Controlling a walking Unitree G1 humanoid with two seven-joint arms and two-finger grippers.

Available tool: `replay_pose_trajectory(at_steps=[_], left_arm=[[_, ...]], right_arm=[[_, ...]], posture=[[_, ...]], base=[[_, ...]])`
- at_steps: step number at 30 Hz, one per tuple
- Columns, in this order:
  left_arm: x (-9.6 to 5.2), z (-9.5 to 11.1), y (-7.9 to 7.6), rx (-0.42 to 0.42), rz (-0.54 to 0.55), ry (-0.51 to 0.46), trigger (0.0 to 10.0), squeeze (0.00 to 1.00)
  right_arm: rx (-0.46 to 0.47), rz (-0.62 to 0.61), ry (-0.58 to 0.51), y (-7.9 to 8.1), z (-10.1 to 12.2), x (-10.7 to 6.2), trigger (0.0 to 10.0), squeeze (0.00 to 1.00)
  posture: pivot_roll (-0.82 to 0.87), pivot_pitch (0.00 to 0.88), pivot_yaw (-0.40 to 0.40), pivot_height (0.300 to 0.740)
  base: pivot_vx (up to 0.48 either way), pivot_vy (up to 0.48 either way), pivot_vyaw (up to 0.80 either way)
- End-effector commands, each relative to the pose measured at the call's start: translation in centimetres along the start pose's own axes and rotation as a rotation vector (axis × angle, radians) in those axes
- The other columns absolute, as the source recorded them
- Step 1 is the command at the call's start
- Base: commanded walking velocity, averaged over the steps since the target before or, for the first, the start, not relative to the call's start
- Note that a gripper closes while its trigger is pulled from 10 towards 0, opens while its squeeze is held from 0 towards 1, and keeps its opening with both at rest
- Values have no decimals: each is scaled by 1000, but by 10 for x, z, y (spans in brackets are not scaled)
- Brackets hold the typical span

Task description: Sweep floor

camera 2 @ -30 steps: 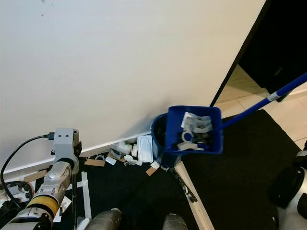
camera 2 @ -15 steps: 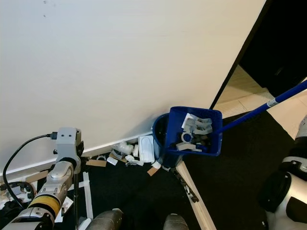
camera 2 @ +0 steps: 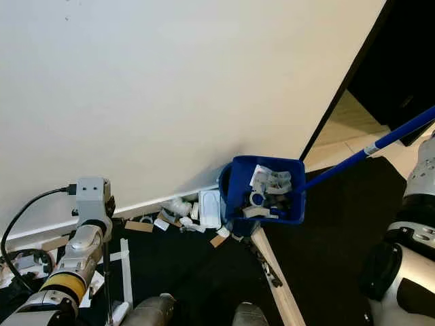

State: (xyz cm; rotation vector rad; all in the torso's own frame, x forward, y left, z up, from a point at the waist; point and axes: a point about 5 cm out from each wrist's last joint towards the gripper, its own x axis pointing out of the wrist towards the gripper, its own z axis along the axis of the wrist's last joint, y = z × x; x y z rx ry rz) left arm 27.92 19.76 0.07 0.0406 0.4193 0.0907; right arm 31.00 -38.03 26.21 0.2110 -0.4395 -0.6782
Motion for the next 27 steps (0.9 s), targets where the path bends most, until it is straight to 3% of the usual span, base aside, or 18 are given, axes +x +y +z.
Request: replay_pose_trajectory(at_steps=[1, 9, 14, 23, 27], left_arm=[[-2, -3, -6, -76, -14, -7, 10000, 0], [-2, -3, -6, -77, -13, -10, 10000, 0], [-2, -1, -6, -91, -11, -24, 10000, 0], [-4, -4, -9, -68, -37, -17, 10000, 0], [-4, -5, -11, -63, -46, -11, 10000, 0]], right_arm=[[29, 18, -84, 7, 17, 4, 10000, 0], [25, 9, -103, 5, 20, 5, 10000, 0], [30, 16, -124, 5, 24, 6, 10000, 0], [39, 16, -144, 3, 28, 5, 10000, 0], [30, 13, -157, 1, 28, 5, 10000, 0]], posture=[[13, 21, -24, 740], [12, 9, -23, 740], [12, 10, -24, 740], [9, 18, -23, 740], [9, 23, -21, 740]], base=[[341, -334, 794], [368, -303, 794], [135, 0, 786], [0, 0, 0], [0, -480, 0]])
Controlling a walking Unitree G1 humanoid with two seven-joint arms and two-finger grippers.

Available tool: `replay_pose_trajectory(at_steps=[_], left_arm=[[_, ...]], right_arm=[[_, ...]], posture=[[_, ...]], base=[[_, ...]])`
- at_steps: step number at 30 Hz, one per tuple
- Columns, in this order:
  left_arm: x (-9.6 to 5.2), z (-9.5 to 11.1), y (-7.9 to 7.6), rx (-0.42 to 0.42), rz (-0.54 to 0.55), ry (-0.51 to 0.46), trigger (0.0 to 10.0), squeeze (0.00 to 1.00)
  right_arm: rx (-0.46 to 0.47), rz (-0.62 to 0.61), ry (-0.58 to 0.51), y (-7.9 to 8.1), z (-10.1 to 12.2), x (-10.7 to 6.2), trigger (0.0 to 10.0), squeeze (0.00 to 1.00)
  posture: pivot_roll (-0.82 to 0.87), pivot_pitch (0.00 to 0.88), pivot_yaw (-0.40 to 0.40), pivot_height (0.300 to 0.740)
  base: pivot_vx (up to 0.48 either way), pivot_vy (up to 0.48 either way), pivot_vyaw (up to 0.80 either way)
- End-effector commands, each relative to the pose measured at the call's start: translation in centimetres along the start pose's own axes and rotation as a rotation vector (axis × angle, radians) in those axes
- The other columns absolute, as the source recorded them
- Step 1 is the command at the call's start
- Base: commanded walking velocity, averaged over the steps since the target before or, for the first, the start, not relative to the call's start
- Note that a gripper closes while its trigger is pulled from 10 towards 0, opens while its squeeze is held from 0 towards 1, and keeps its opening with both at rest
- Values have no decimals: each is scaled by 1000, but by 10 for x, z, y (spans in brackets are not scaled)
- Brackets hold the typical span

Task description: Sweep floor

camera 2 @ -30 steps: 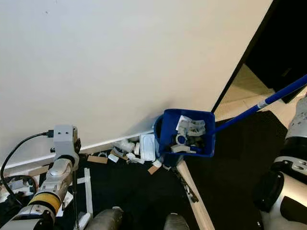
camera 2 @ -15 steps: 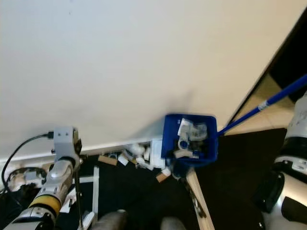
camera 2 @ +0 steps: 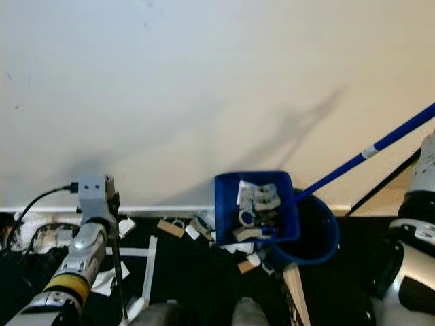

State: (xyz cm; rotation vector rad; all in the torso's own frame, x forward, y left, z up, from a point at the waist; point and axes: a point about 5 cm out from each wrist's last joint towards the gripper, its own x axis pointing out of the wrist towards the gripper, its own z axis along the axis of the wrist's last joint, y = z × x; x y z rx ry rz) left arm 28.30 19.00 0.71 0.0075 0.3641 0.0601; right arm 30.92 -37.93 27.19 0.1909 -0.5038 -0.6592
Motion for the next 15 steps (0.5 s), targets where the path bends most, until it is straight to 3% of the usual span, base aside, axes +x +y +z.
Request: replay_pose_trajectory(at_steps=[1, 9, 15], left_arm=[[-5, -13, -3, -43, -7, 45, 10000, 0], [-4, -12, -6, -44, -26, 50, 10000, 0], [-5, -17, -7, -50, -19, 77, 10000, 0]], right_arm=[[19, -12, -98, -3, 19, 4, 10000, 0], [13, -22, -115, -7, 25, 4, 10000, 0], [-9, -31, -132, -13, 34, 5, 10000, 0]], posture=[[9, 23, -21, 740], [4, 30, -14, 740], [-6, 37, -20, 740]], base=[[0, -480, 0], [0, -480, 0], [0, 0, 0]])
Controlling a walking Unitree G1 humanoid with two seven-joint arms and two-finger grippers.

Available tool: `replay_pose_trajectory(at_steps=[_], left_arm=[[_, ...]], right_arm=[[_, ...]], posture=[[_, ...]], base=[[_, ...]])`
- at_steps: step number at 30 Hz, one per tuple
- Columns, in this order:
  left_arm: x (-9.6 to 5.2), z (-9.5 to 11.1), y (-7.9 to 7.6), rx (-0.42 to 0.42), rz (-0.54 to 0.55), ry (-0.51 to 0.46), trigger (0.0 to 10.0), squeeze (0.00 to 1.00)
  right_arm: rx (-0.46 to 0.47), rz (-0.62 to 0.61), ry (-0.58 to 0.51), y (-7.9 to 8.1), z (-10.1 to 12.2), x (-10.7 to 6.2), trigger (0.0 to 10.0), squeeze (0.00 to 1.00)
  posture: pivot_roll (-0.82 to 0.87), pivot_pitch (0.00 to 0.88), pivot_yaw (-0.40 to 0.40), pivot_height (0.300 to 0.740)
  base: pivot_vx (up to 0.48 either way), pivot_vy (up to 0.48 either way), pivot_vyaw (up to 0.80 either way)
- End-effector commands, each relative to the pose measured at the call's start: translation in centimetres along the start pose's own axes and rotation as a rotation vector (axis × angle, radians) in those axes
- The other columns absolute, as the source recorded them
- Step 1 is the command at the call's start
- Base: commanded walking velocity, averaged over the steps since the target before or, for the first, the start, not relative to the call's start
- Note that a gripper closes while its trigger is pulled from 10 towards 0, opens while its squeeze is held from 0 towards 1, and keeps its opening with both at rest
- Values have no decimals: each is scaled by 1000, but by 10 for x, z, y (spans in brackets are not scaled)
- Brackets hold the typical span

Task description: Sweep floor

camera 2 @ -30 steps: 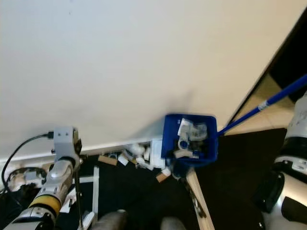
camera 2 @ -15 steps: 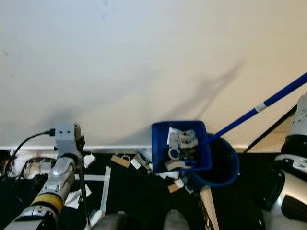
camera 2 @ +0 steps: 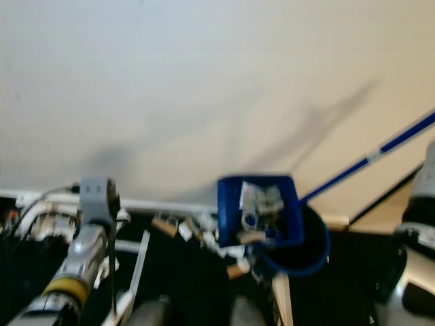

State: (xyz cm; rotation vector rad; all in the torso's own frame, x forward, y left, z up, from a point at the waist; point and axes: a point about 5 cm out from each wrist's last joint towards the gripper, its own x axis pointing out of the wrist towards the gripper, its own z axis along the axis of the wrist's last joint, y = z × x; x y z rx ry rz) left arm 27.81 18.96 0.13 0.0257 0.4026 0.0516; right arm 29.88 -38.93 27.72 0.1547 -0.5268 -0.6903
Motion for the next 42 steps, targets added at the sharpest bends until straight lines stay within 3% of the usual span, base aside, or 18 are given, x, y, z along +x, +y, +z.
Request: replay_pose_trajectory(at_steps=[1, 13, 27, 42], left_arm=[[-3, -10, -7, -74, -11, 41, 10000, 0], [-4, -11, -15, -56, -68, 39, 10000, 0], [-5, -12, -22, -53, -113, 46, 10000, 0], [-11, -20, -23, -64, -125, 66, 10000, 0]], right_arm=[[19, -17, -99, -2, 26, 5, 10000, 0], [-64, -54, -149, -14, 46, 7, 10000, 0], [-165, -87, -162, -26, 52, 3, 10000, 0], [-201, -82, -208, -25, 64, 5, 10000, 0]], posture=[[-7, 37, -20, 740], [-22, 47, -11, 740], [-21, 64, -12, 740], [-27, 71, -22, 740]], base=[[0, 0, 0], [0, 0, 0], [0, -480, 0], [0, 0, 0]])
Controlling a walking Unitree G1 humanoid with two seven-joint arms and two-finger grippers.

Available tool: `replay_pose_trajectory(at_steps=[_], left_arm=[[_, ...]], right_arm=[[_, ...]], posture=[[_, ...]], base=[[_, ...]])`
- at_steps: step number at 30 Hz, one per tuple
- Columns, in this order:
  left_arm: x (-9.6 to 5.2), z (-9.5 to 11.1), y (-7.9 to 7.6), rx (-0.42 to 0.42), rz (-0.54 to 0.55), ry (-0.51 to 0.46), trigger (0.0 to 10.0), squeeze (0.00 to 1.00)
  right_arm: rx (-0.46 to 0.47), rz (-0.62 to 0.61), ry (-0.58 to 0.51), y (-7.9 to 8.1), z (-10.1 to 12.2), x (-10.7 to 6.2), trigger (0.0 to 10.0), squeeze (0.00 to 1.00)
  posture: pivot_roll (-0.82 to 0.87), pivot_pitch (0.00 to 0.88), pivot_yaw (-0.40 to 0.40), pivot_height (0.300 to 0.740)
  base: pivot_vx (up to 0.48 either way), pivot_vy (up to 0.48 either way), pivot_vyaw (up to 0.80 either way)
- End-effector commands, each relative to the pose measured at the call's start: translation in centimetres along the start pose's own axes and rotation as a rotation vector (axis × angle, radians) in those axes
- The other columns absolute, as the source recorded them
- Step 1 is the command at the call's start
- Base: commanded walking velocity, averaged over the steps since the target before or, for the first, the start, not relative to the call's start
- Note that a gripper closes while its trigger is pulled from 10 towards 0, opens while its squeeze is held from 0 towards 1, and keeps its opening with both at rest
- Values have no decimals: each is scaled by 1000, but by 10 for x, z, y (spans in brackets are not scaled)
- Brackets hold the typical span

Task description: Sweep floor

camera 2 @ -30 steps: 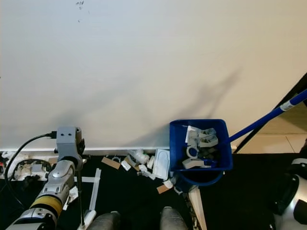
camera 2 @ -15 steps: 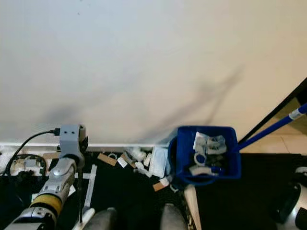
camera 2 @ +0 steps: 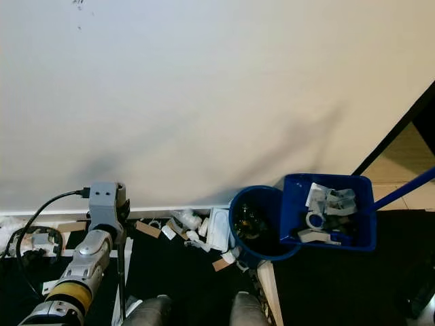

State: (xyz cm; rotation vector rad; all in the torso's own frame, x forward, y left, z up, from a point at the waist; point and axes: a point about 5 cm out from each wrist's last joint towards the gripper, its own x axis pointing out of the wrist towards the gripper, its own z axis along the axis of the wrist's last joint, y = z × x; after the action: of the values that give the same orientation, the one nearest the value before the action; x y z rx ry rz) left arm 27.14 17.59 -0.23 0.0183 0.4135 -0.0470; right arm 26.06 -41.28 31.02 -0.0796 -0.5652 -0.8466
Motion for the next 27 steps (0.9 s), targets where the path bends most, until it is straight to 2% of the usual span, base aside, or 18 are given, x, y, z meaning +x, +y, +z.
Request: replay_pose_trajectory(at_steps=[1, 2, 4, 10, 13, 18, 21, 22, 23, 25, 26, 27], left_arm=[[-4, -15, -11, -76, -33, 54, 10000, 0], [-4, -15, -11, -76, -33, 54, 10000, 0], [-4, -15, -13, -75, -39, 54, 10000, 0], [-4, -15, -13, -75, -39, 52, 10000, 0], [-4, -15, -13, -74, -37, 49, 10000, 0], [-4, -14, -13, -74, -35, 45, 10000, 0], [-4, -14, -13, -75, -34, 43, 10000, 0], [-4, -14, -13, -77, -33, 40, 10000, 0], [-4, -14, -13, -77, -33, 40, 10000, 0], [-4, -13, -12, -79, -31, 37, 10000, 0], [-4, -13, -12, -79, -31, 37, 10000, 0], [-4, -13, -12, -80, -30, 35, 10000, 0]], right_arm=[[29, 8, -76, 3, 15, 1, 10000, 0], [29, 8, -76, 3, 15, 1, 10000, 0], [18, 41, -91, 14, 5, -10, 10000, 0], [14, 70, -120, 30, -1, -21, 10000, 0], [-16, 128, -203, 51, 2, -32, 10000, 0], [-12, 213, -320, 85, 8, -55, 10000, 0], [-17, 233, -359, 91, 11, -60, 10000, 0], [-19, 272, -417, 104, 16, -67, 10000, 0], [-19, 272, -417, 104, 16, -67, 10000, 0], [-7, 307, -454, 117, 20, -74, 10000, 0], [-7, 307, -454, 117, 20, -74, 10000, 0], [9, 336, -465, 127, 21, -80, 10000, 0]], posture=[[-30, 73, -22, 740], [-30, 73, -22, 740], [-31, 73, -22, 740], [-30, 74, -22, 740], [-30, 73, -24, 740], [-27, 71, -27, 740], [-25, 69, -29, 740], [-24, 67, -29, 740], [-24, 67, -29, 740], [-26, 65, -32, 740], [-26, 65, -32, 740], [-27, 63, -32, 740]], base=[[0, 0, 0], [0, 0, 0], [0, 0, 0], [0, 0, 0], [0, 0, 0], [0, 0, 0], [0, 0, 0], [0, 0, 0], [0, 0, 0], [0, 0, 0], [0, 0, 0], [0, 0, 0]])
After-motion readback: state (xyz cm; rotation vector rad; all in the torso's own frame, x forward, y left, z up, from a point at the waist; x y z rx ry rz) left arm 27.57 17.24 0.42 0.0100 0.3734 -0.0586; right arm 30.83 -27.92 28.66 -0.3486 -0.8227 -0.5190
